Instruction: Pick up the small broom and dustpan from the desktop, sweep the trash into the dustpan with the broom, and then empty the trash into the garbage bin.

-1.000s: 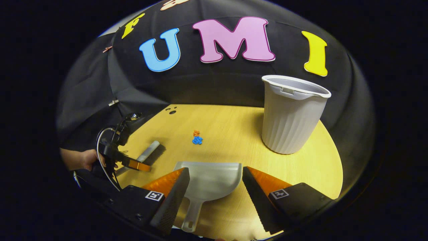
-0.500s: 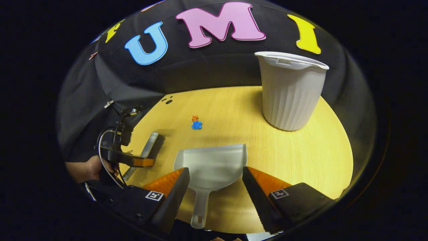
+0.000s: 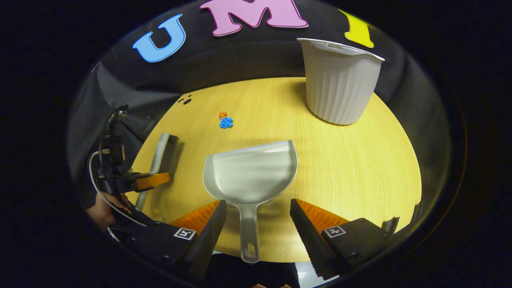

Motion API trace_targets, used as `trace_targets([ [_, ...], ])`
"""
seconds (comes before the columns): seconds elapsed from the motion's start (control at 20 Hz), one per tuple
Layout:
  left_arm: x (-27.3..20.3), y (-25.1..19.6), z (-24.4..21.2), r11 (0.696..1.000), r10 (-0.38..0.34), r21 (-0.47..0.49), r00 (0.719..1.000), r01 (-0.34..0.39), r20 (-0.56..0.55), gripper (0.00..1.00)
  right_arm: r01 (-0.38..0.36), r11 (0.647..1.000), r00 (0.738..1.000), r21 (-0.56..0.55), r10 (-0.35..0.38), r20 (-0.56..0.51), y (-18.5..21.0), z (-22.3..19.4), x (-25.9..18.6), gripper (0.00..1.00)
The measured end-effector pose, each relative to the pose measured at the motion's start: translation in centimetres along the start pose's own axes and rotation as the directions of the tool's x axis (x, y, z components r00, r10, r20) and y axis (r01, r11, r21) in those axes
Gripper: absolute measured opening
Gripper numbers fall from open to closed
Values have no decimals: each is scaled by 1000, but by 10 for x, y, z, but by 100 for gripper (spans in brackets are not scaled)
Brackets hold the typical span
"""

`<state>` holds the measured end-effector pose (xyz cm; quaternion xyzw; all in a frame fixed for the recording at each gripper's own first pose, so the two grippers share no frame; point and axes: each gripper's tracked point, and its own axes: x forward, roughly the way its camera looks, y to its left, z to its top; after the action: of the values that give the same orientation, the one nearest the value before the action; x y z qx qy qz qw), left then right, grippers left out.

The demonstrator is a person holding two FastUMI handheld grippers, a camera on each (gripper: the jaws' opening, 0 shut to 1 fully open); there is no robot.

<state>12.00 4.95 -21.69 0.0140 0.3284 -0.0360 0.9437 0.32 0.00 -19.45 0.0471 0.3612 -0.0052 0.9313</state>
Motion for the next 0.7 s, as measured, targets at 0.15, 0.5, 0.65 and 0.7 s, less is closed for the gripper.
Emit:
trace_targets([
  [0.15, -26, 9, -6, 999, -36, -34, 999, 37, 40, 25, 31, 1000, 998, 7, -30, -62, 10, -18, 15, 99],
  [0.5, -79, 27, -26, 973, -172, -140, 980, 184, 96, 23, 222, 973, 960, -70, -230, -158, -4, -51, 52, 99],
  [0.65, -87, 42, -33, 979, -170, -91, 979, 180, 109, 25, 240, 965, 948, -105, -256, -189, -3, -57, 67, 99],
  [0.7, -87, 46, -33, 981, -164, -82, 980, 174, 114, 25, 242, 964, 946, -112, -260, -196, -2, -58, 71, 99],
])
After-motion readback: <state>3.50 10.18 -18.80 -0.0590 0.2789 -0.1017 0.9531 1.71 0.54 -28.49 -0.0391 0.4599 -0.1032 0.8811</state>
